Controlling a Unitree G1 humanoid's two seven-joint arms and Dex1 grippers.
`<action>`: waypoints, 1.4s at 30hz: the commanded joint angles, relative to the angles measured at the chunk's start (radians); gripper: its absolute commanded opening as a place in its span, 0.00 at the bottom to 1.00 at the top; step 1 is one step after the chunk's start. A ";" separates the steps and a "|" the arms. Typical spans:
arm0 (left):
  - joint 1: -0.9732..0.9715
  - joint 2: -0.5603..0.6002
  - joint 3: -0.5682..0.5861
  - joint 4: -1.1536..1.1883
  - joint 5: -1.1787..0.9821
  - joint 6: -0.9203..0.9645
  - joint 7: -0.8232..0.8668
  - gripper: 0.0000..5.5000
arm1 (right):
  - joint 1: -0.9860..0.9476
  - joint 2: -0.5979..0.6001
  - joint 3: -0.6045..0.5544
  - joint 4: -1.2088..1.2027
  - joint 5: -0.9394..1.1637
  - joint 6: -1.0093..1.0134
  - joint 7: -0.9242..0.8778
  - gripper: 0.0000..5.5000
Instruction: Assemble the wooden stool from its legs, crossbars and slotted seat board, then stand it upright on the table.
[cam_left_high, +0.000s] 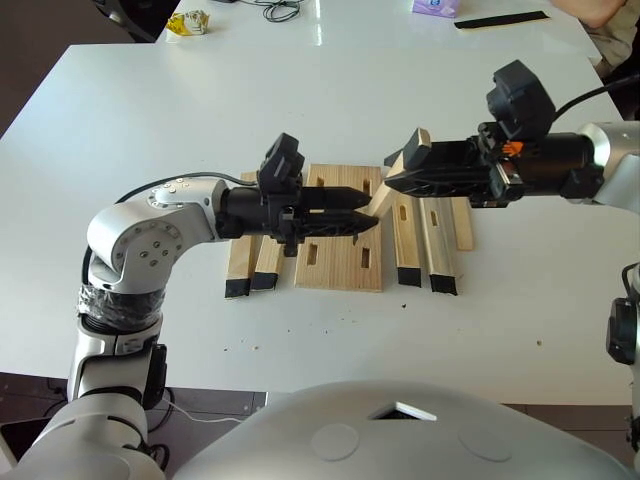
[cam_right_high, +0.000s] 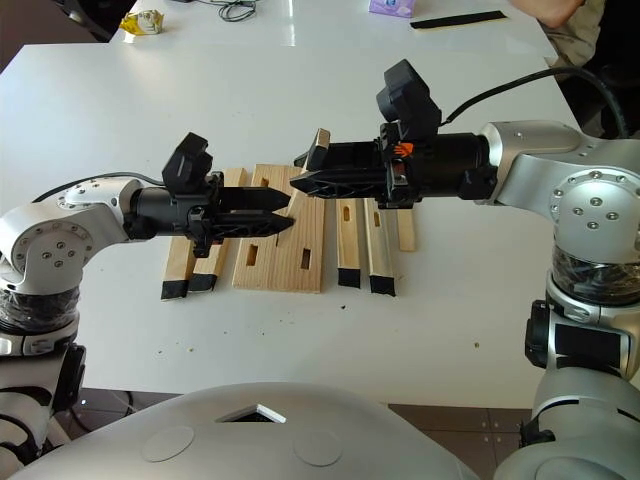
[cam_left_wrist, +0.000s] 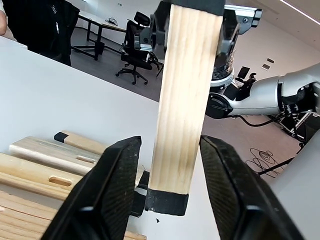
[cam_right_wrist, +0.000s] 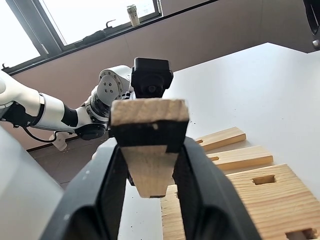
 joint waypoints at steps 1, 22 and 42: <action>0.023 0.052 -0.009 -0.004 0.060 -0.018 -0.011 0.51 | -0.014 -0.029 -0.002 -0.020 -0.060 -0.047 0.011 0.24; 0.207 0.014 0.153 -0.057 0.078 -0.078 0.148 0.57 | 0.349 -0.230 0.023 0.182 -0.738 -0.834 0.377 0.24; 0.226 0.019 0.174 -0.095 0.004 -0.049 0.188 0.57 | 0.378 -0.137 0.100 0.320 -0.870 -1.121 0.474 0.24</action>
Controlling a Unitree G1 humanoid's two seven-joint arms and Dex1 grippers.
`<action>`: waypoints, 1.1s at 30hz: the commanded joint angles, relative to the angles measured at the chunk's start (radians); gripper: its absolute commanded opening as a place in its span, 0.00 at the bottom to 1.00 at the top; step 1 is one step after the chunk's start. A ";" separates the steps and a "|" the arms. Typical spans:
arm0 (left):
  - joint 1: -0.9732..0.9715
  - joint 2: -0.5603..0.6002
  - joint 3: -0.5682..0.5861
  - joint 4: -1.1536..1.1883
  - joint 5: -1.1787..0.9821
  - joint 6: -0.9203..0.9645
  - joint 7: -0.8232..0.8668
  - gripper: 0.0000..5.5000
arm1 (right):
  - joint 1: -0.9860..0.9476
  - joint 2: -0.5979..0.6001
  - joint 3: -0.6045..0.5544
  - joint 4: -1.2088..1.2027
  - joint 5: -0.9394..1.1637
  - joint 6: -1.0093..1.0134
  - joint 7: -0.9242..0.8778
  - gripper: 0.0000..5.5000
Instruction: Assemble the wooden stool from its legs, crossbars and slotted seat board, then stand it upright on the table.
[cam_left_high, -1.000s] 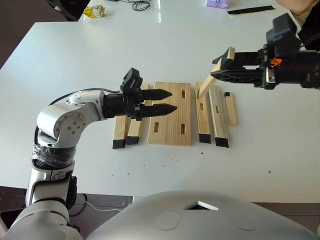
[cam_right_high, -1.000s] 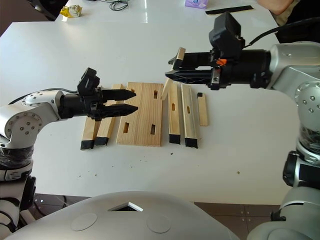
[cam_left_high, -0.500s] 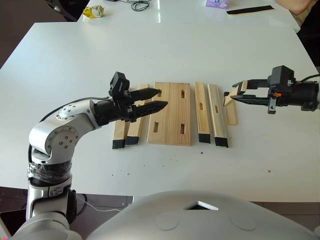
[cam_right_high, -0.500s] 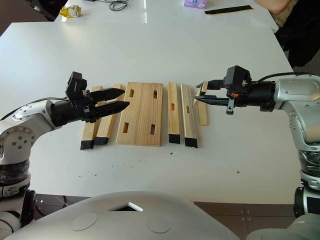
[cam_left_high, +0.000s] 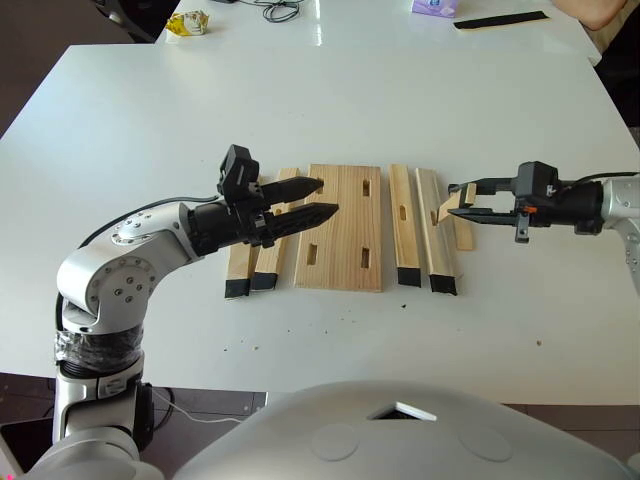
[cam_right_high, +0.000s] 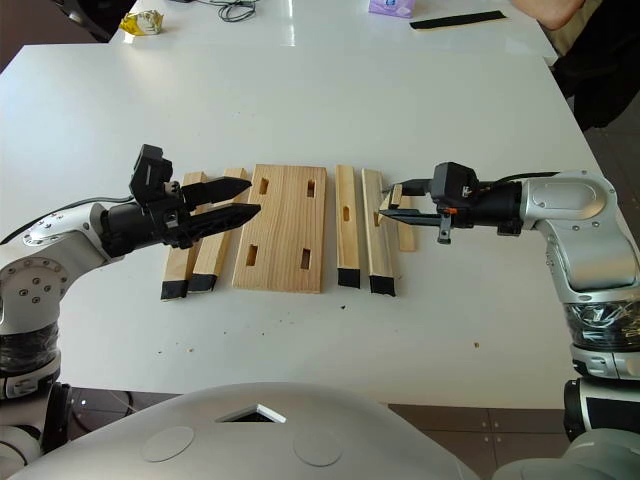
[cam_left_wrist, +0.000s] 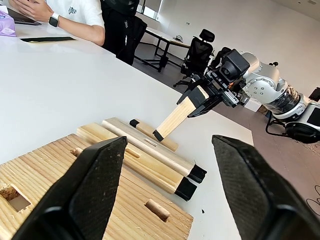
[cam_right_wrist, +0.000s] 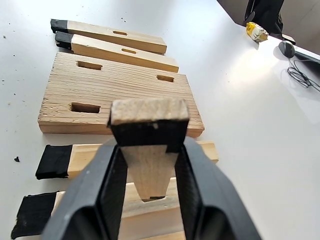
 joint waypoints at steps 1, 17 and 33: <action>0.011 0.009 0.014 -0.019 -0.024 0.013 0.022 0.57 | -0.016 -0.009 0.016 0.019 -0.027 -0.051 0.039 0.24; 0.034 0.001 0.017 -0.037 -0.073 0.008 0.072 0.57 | -0.071 0.025 0.035 0.104 -0.057 -0.184 0.085 0.24; 0.018 0.017 0.016 -0.026 -0.101 0.019 0.070 0.57 | -0.058 0.061 0.059 0.216 -0.117 -0.305 0.065 0.24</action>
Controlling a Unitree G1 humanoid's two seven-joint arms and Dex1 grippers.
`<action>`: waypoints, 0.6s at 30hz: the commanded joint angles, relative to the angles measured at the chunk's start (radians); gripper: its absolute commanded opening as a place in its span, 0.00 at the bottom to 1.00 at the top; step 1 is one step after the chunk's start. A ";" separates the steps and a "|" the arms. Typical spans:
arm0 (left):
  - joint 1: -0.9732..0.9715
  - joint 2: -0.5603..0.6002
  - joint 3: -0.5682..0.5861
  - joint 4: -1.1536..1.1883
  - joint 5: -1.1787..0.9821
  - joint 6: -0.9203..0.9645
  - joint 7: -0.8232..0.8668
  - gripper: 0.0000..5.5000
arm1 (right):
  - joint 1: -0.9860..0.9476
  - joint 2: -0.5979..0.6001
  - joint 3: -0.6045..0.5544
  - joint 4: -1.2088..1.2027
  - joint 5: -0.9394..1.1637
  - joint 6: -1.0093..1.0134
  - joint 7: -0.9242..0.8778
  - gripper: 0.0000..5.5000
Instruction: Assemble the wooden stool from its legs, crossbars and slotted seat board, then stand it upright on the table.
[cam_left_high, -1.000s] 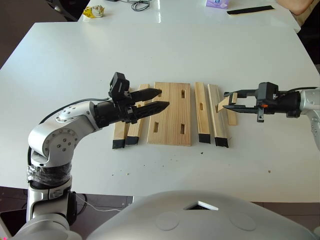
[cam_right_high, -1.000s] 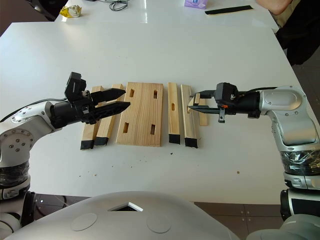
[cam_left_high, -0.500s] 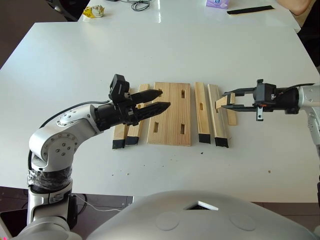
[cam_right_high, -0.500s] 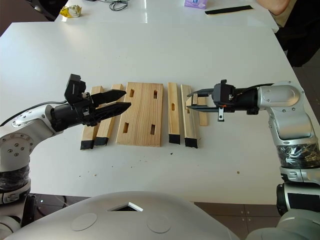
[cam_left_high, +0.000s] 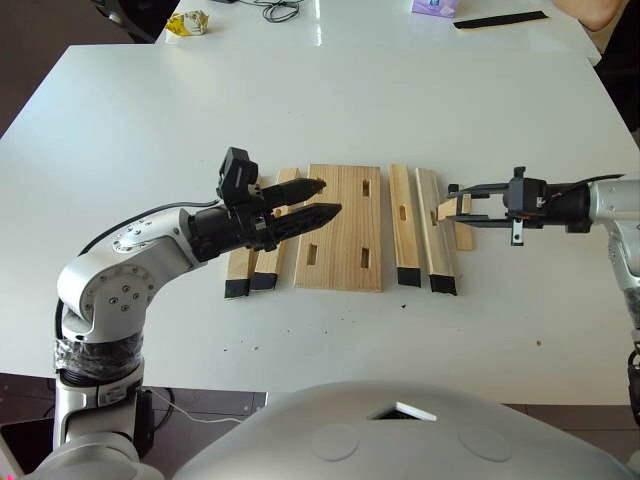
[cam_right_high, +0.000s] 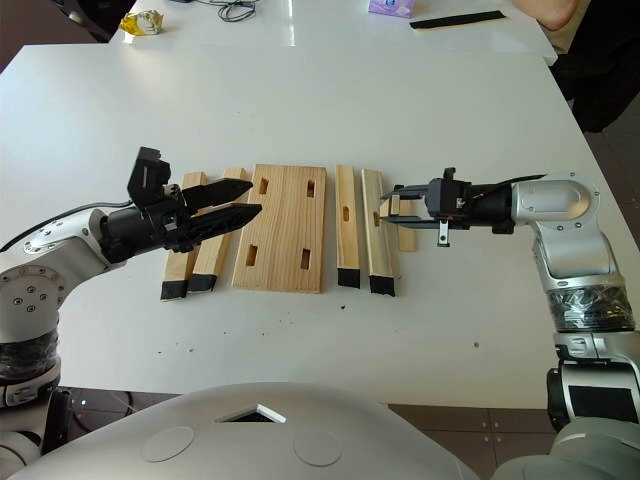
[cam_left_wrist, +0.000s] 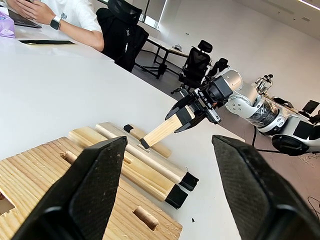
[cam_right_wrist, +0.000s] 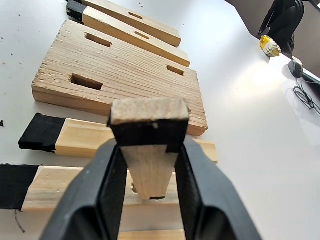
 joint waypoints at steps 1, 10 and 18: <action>-0.015 0.024 0.003 0.008 -0.010 0.017 0.000 0.57 | 0.008 0.006 0.001 -0.008 -0.011 -0.006 -0.015 0.24; -0.029 0.036 0.000 0.018 -0.020 0.027 -0.002 0.57 | 0.059 -0.005 -0.004 -0.028 0.009 0.035 -0.022 0.24; -0.029 0.044 -0.002 0.021 -0.023 0.030 -0.005 0.57 | 0.034 0.006 -0.037 -0.062 0.100 0.247 -0.062 0.24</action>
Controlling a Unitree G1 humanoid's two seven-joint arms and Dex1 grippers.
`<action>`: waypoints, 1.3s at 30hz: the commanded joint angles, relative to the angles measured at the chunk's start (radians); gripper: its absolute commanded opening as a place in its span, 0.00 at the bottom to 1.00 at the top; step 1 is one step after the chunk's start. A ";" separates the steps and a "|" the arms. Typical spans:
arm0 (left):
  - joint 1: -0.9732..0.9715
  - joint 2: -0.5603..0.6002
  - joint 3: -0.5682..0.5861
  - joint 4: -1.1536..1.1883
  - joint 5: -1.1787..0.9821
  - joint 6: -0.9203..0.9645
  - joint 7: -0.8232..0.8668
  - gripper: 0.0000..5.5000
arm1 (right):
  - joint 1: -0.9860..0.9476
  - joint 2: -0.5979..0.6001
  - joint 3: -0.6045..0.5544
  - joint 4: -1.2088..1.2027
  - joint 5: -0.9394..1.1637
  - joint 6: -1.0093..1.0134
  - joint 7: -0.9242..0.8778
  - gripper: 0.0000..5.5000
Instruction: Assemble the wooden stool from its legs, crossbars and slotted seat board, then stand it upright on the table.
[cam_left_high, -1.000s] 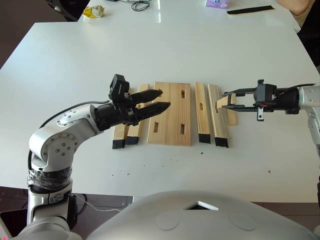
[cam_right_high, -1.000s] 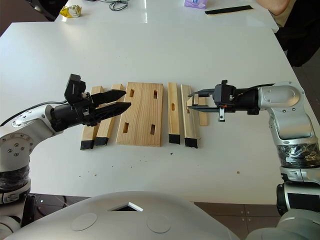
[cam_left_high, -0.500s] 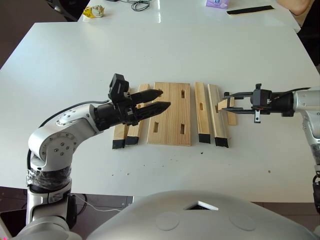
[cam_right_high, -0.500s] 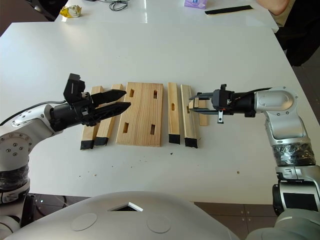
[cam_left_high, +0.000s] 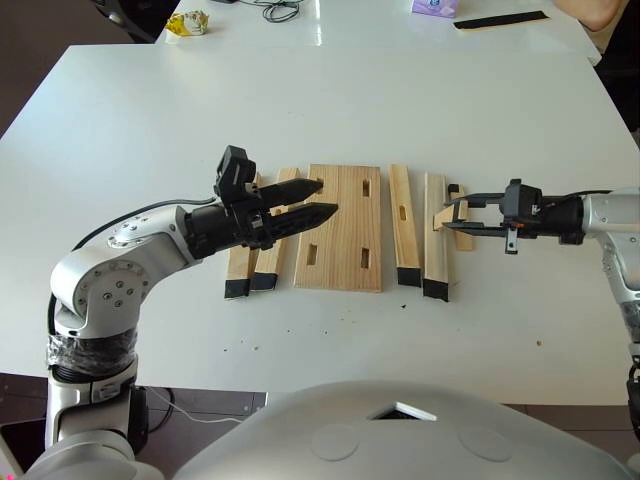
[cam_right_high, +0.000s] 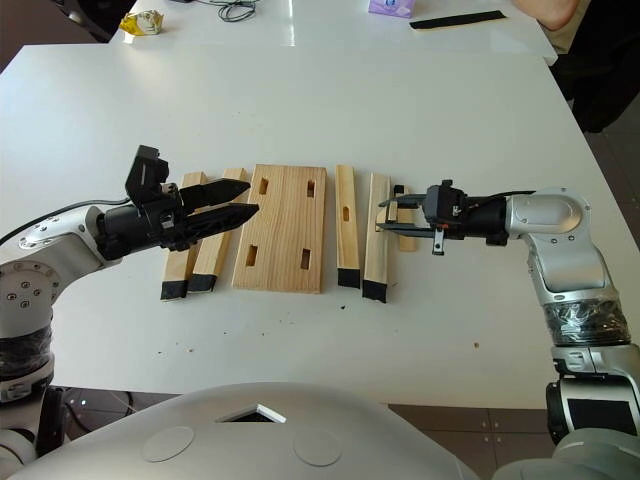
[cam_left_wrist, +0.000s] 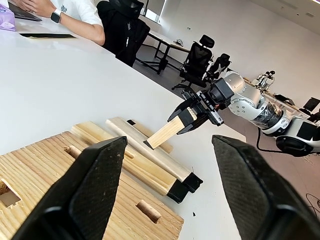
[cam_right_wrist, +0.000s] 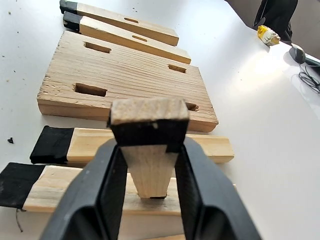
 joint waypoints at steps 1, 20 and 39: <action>-0.014 0.013 -0.003 0.001 -0.007 0.012 -0.004 0.57 | -0.060 0.006 -0.029 0.019 0.061 0.157 -0.021 0.24; -0.059 0.022 -0.032 0.031 -0.003 0.037 -0.040 0.57 | -0.109 0.072 0.043 0.208 -0.005 0.230 -0.029 0.24; -0.086 0.014 -0.042 0.052 0.003 0.044 -0.046 0.57 | -0.132 0.107 0.097 0.334 -0.030 0.224 -0.019 0.24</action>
